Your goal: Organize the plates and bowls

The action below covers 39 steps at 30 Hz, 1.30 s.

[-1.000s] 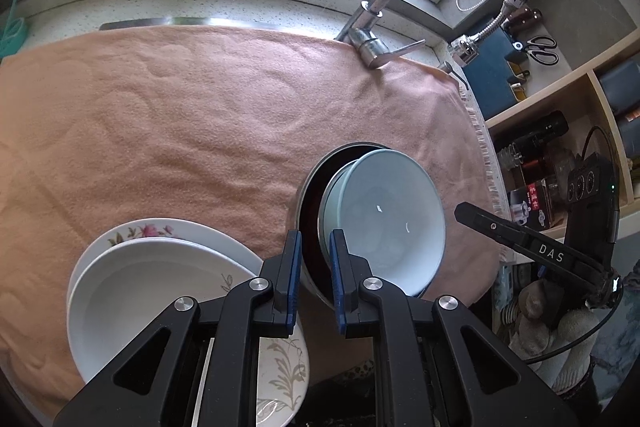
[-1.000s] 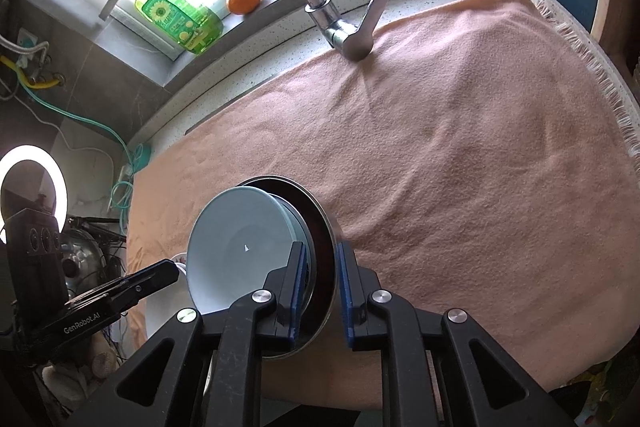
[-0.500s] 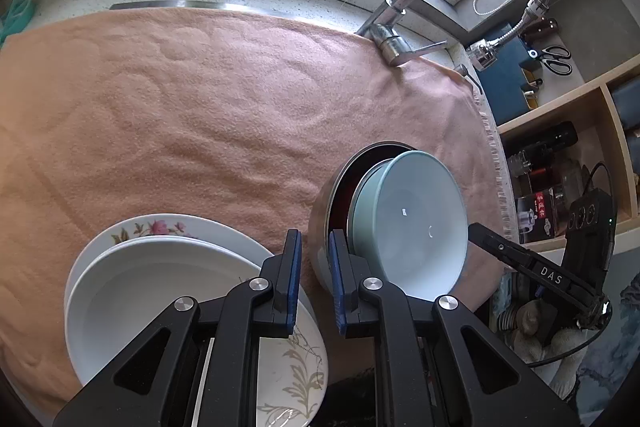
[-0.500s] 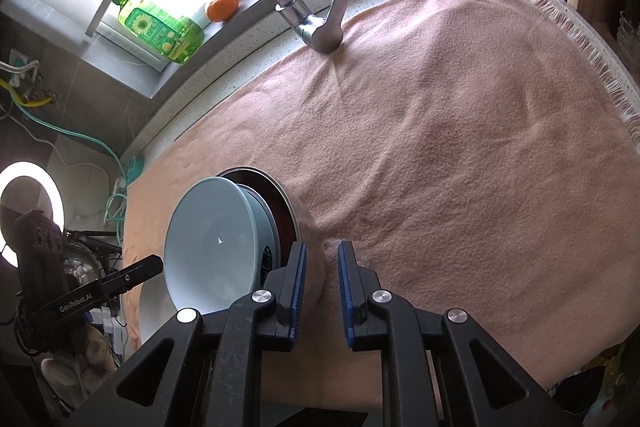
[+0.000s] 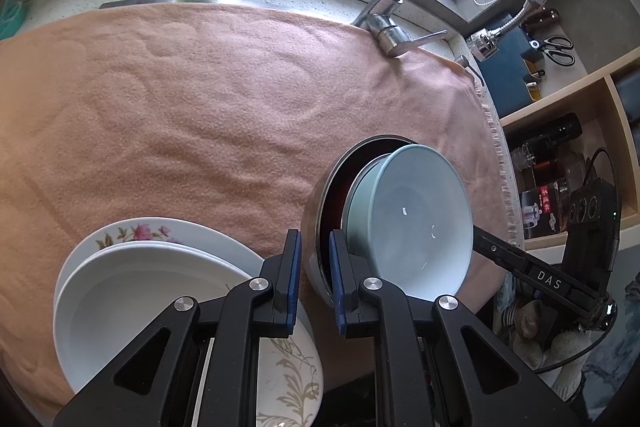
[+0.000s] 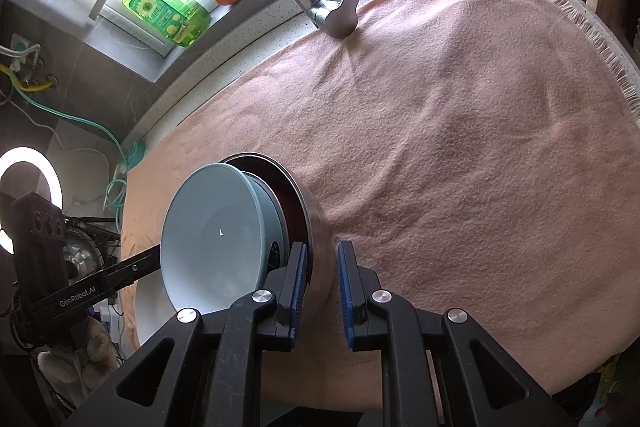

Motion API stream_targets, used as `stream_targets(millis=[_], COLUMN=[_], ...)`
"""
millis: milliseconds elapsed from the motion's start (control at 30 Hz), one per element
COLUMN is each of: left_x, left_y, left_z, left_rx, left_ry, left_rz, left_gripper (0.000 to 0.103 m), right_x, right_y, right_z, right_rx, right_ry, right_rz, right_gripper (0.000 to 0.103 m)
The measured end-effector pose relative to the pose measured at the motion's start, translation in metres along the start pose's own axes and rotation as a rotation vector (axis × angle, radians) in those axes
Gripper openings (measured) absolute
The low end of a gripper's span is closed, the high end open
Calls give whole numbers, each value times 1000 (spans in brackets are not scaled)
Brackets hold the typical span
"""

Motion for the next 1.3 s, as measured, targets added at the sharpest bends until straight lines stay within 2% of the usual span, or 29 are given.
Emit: stream_targets(millis=[433,633,833,1100,1300], left_x=[-4,-4,-3,-3,-3], left_y=[3,3,4,3,2], left_z=[0,-3,-1,2,3], left_rx=[9,53,63,81,64], left_ry=[3,-2,-34,-56,-43], left_rz=[-3,15,43,78,69], left_gripper=[11,9,9,9,9], right_x=[-10,-11,-11,-13,-12], right_y=[-1,0,1,-1,-1], right_z=[-5,-7,-8,-6,-5], right_rx=[39,62,92,91,68], right_ry=[-9,-15,-26,-45,-28], right_rz=[-34,-43,-51,-69,-61], right_gripper=[13,11,11,11,11])
Point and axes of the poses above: each gripper's, at about its wrist camera, not at the fingertips, and x roughly against the way its jaws point, z to its right, y to its underside, the point moved 8 cm from there along -x, roughly the way its jaws point, and after that the axes turned 14 degrees about x, right-handed, at the moved point
